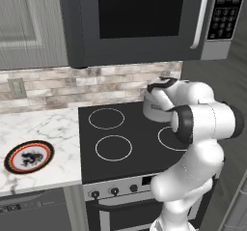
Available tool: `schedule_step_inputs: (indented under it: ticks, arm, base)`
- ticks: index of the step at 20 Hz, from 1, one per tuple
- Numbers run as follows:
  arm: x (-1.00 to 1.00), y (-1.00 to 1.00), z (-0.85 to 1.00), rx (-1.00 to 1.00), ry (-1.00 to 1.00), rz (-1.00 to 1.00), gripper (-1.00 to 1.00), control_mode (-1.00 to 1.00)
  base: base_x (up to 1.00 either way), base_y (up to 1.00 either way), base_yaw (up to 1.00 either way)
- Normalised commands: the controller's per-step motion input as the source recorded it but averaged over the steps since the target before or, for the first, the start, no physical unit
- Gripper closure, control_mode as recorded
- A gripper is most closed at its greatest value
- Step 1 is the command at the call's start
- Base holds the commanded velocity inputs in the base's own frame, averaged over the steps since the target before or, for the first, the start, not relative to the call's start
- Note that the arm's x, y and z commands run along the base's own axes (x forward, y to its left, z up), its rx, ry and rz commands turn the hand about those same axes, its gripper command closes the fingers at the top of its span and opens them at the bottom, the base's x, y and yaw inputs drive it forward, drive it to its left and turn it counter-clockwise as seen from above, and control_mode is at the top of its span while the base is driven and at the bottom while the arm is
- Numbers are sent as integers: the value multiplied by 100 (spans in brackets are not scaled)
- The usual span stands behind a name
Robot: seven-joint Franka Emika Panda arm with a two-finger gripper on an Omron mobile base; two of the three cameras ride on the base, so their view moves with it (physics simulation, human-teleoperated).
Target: Retrieve the frozen meat and place it in the pot on a burner. Then turn the burner on.
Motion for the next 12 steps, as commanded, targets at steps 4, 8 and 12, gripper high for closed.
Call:
schedule_step_inputs:
  ticks: [4,8,12]
  arm:
    - [-74,0,39,0,-7,0,-100,-100]
    - [-84,0,42,0,-6,0,-100,-100]
    - [-86,0,38,0,-8,0,-100,-100]
  base:
    - [0,0,0]
    - [0,0,0]
    - [0,0,0]
